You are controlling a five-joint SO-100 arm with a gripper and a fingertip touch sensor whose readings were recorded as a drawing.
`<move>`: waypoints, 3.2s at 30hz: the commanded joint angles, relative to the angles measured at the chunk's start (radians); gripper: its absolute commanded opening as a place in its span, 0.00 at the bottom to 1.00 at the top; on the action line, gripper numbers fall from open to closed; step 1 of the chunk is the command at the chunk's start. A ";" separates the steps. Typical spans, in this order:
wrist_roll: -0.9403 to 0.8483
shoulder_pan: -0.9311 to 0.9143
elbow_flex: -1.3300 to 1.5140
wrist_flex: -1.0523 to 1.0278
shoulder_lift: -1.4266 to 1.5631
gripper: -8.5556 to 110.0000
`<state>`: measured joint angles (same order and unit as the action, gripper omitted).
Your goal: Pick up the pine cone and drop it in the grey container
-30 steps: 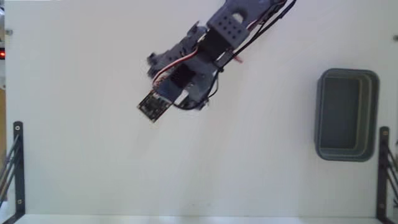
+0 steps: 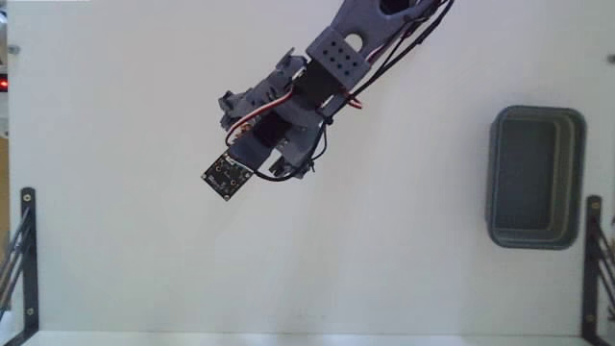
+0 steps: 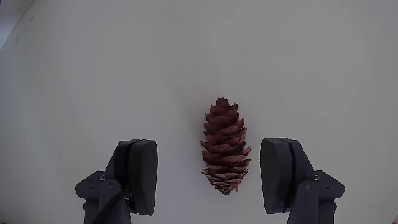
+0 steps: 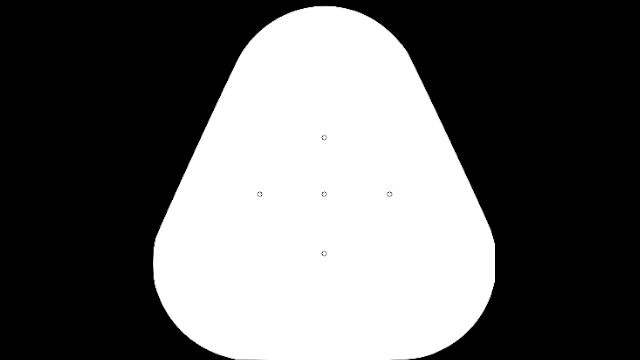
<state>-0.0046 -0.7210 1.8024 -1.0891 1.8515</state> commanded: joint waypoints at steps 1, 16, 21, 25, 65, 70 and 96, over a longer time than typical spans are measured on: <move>0.005 -0.020 -0.041 0.022 0.027 1.00; 0.005 -0.020 -0.030 0.032 0.028 1.00; 0.005 -0.020 -0.018 0.043 0.030 1.00; 0.005 -0.020 -0.004 0.055 0.031 1.00; 0.005 -0.020 0.217 0.284 0.024 1.00; 0.005 -0.020 0.242 0.313 0.019 1.00; 0.005 -0.020 0.330 0.429 -0.008 1.00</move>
<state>-0.0046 -0.7210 2.1307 -0.6719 1.8132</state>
